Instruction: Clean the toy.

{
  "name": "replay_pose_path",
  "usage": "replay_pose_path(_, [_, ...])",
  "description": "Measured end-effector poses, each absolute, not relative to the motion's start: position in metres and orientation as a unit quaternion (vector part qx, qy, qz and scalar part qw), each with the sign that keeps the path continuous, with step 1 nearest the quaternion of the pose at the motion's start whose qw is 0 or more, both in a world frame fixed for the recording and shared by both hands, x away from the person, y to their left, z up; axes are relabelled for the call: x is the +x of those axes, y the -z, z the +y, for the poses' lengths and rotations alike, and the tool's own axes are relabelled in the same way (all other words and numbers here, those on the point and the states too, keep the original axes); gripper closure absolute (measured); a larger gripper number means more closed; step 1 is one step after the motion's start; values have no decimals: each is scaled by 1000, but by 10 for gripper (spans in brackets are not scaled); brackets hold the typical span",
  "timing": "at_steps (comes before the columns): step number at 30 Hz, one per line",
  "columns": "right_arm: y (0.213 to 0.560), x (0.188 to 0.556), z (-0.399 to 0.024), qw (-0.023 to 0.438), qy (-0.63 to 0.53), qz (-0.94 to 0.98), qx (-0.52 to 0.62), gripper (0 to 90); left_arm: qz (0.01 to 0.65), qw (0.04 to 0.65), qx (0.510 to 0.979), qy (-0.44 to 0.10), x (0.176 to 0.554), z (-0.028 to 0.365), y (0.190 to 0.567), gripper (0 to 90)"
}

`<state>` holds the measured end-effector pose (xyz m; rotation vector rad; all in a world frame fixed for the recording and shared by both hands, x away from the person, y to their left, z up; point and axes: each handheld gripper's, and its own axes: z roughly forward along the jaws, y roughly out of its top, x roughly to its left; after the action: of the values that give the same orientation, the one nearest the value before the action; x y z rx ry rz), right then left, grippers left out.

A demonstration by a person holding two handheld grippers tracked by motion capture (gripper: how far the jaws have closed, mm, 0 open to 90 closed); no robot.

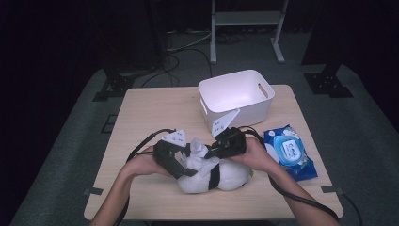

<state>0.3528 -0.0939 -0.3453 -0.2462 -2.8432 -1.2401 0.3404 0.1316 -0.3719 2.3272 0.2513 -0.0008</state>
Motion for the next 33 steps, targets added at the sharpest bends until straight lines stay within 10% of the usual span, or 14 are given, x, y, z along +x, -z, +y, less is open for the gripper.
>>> replay_pose_path(33, [367,347,-201,-8,380,-904,-195,844,98,390,916,-6,334,137,376,83])
